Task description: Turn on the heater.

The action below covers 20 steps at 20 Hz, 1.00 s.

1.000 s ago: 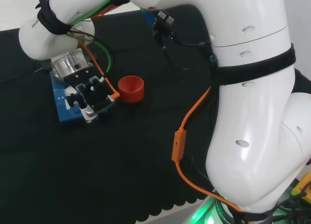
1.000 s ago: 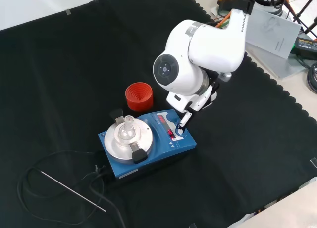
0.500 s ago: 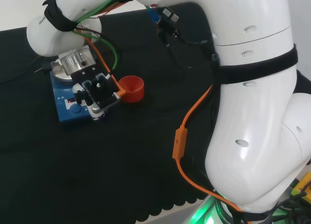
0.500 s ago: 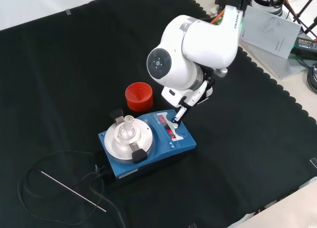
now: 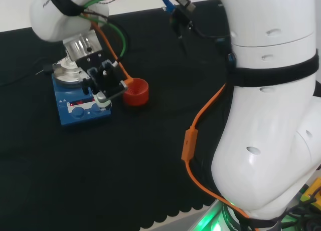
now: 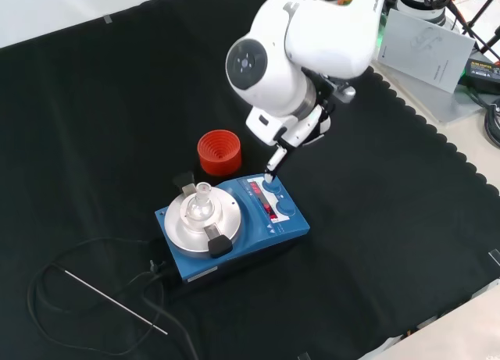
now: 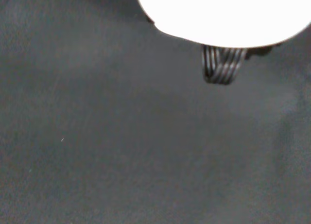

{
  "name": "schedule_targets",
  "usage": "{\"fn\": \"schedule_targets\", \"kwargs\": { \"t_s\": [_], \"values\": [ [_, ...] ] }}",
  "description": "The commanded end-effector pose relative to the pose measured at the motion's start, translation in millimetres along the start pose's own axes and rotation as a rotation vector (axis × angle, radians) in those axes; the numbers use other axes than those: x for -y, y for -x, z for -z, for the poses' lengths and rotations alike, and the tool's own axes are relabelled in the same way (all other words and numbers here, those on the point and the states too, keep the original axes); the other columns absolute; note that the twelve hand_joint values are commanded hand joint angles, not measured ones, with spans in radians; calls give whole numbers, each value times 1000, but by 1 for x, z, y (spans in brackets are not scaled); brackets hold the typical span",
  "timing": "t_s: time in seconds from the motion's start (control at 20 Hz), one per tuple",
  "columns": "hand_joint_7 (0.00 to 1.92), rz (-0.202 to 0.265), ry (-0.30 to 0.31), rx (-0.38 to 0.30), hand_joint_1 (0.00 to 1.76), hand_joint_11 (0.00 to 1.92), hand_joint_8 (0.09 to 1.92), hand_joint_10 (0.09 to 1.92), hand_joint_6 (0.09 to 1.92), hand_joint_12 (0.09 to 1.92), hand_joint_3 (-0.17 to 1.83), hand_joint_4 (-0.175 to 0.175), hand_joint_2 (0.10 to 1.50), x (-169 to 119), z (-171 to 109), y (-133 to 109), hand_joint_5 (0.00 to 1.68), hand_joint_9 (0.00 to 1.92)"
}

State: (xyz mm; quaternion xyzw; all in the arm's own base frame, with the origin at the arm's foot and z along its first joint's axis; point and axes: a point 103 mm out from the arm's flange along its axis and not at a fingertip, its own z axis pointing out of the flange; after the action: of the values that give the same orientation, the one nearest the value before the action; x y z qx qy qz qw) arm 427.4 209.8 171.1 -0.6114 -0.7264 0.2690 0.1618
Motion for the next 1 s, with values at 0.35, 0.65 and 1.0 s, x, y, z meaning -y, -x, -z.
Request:
{"fn": "schedule_targets", "kwargs": {
  "t_s": [0.35,0.65,1.0],
  "values": [
    [1556,-73,14,-32,1524,1507,1851,1705,492,1462,1424,-65,396,29,2,34,182,1671],
    [1494,-133,24,-110,1306,1597,1507,1399,440,1303,1315,-71,393,40,1,59,153,1609],
    [1457,-172,18,-134,1221,1622,1159,1084,369,1298,1116,-68,431,49,0,75,147,1623]
  ]
}}
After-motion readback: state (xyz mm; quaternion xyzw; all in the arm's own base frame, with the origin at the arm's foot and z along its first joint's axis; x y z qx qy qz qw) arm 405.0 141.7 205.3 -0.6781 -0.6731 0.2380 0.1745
